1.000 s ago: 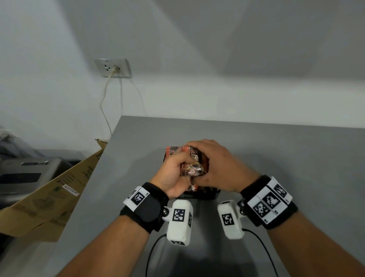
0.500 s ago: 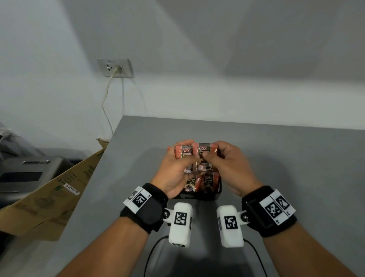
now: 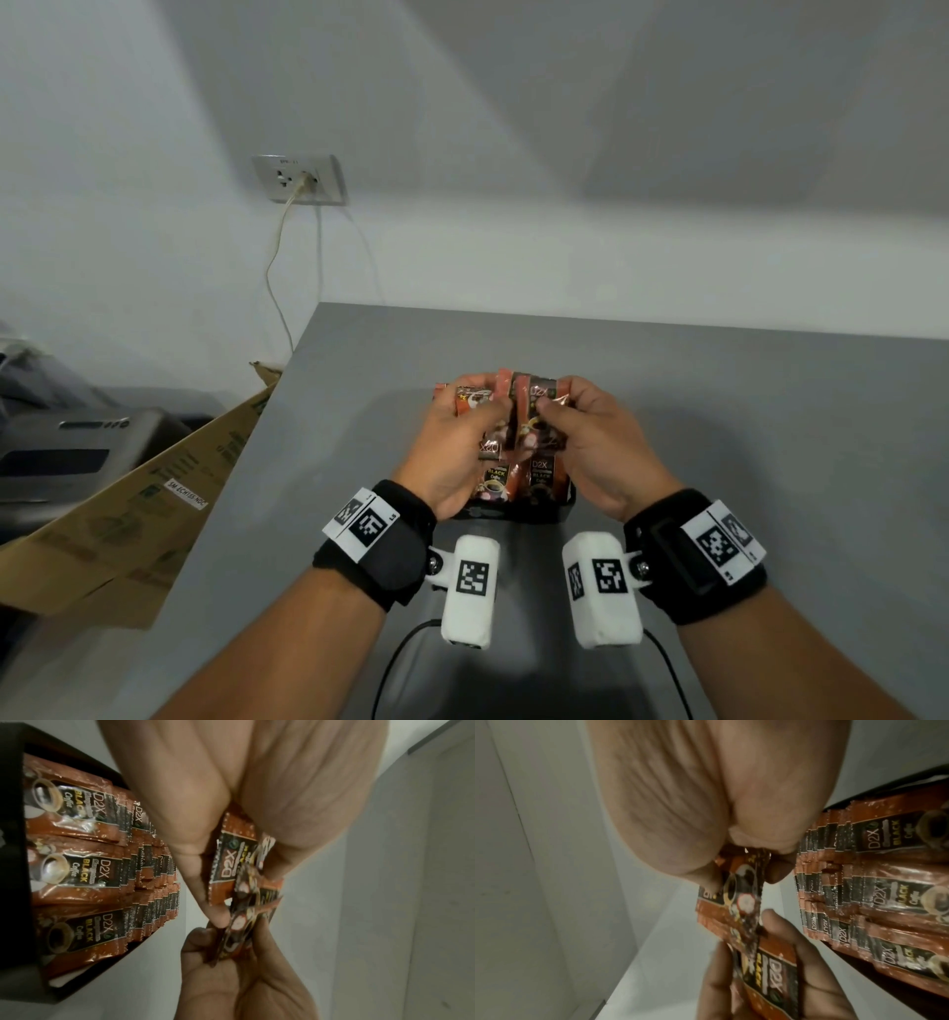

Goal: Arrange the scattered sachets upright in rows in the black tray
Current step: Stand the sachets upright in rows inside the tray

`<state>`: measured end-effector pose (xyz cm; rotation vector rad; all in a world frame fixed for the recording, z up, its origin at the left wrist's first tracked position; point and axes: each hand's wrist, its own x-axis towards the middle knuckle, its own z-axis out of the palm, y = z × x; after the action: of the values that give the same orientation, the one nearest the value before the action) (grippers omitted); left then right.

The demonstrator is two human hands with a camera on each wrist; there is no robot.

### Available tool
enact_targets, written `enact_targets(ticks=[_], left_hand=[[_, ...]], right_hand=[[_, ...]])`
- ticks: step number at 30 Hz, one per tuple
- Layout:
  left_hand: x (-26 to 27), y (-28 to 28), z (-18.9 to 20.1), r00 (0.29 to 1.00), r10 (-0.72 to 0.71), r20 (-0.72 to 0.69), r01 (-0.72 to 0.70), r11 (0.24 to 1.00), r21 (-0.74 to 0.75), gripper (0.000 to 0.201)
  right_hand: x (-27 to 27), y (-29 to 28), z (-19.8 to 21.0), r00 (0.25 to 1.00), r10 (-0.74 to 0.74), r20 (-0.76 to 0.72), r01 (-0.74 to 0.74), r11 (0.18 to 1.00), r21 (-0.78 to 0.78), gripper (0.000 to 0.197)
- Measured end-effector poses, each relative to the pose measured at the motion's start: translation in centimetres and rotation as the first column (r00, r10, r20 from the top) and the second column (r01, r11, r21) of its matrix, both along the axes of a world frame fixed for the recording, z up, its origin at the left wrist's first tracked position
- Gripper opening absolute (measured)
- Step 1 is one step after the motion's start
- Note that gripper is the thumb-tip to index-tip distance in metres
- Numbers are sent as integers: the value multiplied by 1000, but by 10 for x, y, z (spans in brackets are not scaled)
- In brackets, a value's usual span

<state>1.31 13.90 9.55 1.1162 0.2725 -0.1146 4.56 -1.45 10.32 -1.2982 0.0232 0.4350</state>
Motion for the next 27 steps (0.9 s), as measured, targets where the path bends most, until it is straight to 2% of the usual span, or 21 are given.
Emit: enact_targets(ticks=[2, 4, 6, 9, 13, 16, 18, 21, 22, 25, 27], left_hand=[[0, 6, 1, 999, 37, -38, -38, 999, -24, 23], [2, 12, 0, 997, 69, -34, -68, 998, 11, 26], [3, 17, 0, 994, 111, -2, -110, 991, 72, 16], [6, 21, -4, 987, 151, 58, -156, 981, 111, 7], [4, 15, -6, 988, 130, 82, -136, 987, 83, 26], [-1, 8, -3, 999, 23, 49, -19, 997, -77, 34], [-4, 9, -3, 1000, -16, 14, 19, 975, -223, 38], [-7, 8, -4, 999, -47, -14, 38, 927, -373, 62], [-8, 7, -2, 997, -71, -16, 59, 914, -401, 62], [-9, 3, 2, 986, -169, 4, 152, 876, -458, 41], [-9, 3, 6, 975, -222, 4, 201, 874, -443, 41]], right_hand=[[4, -6, 3, 997, -67, -49, 69, 997, 38, 14], [9, -14, 4, 989, -117, -92, 126, 987, 99, 15], [12, -19, 3, 986, -134, -100, 147, 980, 135, 16], [9, -18, 2, 991, -111, -74, 121, 983, 142, 16], [2, -7, 1, 999, -32, -14, 33, 991, 127, 17], [0, -2, 0, 998, -35, 42, 34, 999, 31, 16], [0, -1, 2, 996, -44, 82, 49, 997, -60, 14], [0, -1, 3, 991, -42, 131, 62, 986, -154, 15], [0, -1, 3, 988, -36, 147, 62, 982, -177, 18], [-1, 0, 2, 966, 26, 258, 63, 942, -330, 34], [-4, 1, 4, 932, 98, 349, 79, 885, -459, 30]])
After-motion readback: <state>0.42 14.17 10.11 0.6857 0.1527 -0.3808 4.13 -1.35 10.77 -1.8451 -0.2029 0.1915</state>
